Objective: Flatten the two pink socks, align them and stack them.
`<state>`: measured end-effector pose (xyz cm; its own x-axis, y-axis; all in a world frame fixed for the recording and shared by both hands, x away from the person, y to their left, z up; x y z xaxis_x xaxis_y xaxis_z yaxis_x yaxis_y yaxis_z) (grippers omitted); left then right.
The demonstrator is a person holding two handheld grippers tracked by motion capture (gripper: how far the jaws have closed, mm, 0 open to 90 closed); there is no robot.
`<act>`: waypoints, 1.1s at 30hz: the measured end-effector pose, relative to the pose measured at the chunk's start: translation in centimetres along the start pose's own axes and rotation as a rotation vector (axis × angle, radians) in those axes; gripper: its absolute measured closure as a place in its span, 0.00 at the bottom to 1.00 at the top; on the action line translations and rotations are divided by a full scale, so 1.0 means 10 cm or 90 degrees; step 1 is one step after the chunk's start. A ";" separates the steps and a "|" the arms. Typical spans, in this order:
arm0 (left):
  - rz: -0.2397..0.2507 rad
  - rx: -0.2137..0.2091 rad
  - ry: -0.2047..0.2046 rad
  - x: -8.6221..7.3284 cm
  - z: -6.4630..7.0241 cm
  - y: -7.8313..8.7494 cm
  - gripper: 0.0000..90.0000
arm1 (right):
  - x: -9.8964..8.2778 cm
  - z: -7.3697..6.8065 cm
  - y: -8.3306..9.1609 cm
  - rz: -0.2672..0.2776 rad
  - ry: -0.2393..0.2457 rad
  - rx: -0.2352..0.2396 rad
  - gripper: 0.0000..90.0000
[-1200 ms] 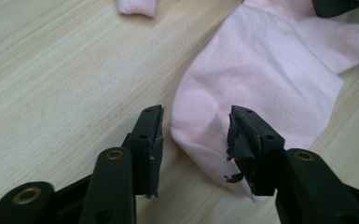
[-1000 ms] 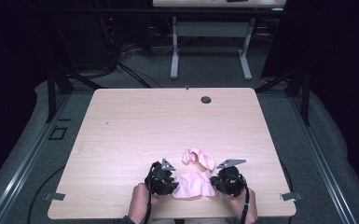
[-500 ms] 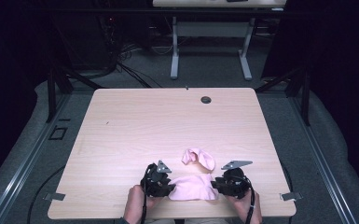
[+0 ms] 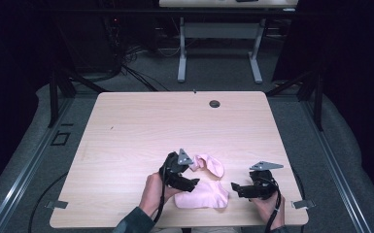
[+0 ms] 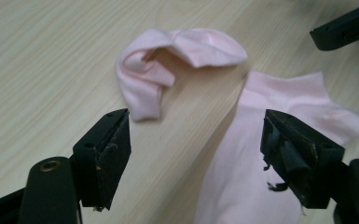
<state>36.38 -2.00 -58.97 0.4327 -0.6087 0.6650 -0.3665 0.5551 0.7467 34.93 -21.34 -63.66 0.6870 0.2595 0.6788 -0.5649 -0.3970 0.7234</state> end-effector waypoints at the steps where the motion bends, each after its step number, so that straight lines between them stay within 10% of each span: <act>1: -0.001 -0.002 -0.010 0.05 0.01 -0.03 0.26 | -0.02 0.04 -0.01 0.001 -0.002 -0.004 0.05; 16: -0.062 -0.060 -0.088 0.56 0.25 -0.63 0.34 | -0.16 0.45 -0.04 0.037 -0.011 -0.085 0.02; 33: -0.184 -0.042 -0.097 0.48 0.30 -1.14 0.68 | -0.16 0.48 -0.06 0.039 -0.003 -0.108 0.06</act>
<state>40.20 -12.99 -64.26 0.3808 -0.8216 0.4243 -0.1909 0.3791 0.9054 36.41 -25.74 -65.78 0.6512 0.2349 0.7216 -0.6745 -0.2568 0.6922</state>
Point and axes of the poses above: each handheld gripper's, and its own axes: y roughly backward along the jaws, x roughly out of its top, z roughly to its right, the point moved 10 cm from there along -y, roughly forward along the jaws, and after that the axes turned 2 degrees about -x, right-handed, at the moved point
